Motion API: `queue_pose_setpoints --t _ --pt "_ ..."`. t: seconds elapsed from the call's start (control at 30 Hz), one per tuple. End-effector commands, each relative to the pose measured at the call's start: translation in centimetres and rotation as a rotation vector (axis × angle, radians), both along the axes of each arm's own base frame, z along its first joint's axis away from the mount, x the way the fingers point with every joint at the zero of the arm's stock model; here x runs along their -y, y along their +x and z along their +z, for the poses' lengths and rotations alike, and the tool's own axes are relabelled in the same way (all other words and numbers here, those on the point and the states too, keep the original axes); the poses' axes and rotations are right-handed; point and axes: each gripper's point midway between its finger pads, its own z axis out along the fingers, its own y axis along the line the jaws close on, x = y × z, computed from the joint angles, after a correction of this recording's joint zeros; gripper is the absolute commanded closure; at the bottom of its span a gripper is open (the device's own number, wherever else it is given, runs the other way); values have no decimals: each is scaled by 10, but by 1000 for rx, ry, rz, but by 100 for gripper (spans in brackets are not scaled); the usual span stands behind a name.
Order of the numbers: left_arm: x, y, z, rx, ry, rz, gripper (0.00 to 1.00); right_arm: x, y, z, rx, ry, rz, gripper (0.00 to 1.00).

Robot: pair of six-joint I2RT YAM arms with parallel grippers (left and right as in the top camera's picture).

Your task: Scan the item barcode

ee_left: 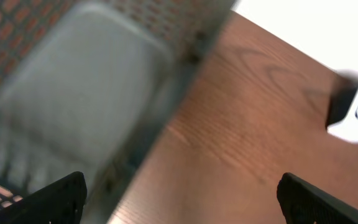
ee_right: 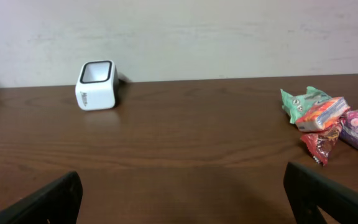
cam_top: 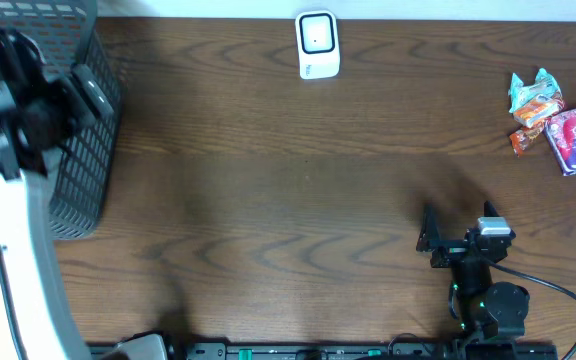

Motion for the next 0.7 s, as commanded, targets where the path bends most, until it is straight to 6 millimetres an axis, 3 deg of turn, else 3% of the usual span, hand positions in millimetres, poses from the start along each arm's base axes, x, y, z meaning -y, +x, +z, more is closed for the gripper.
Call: queue_pose_setpoints --t 0.0,0.1,0.2,0.33,0.53,0.67 --pt "14 -15 -7 -14 142 -170 2 5 0 -1 0 13 -25 1" --pt "25 -35 -22 -21 170 -223 2 5 0 -1 0 13 -25 1" --pt "36 -59 -35 -13 92 -187 2 5 0 -1 0 13 -25 1" --pt "43 -83 -36 38 77 -166 2 5 0 -1 0 13 -25 1" --pt "46 -102 -41 174 200 -232 2 5 0 -1 0 13 -25 1" --pt "47 -107 -67 268 263 -248 2 5 0 -1 0 13 -25 1"
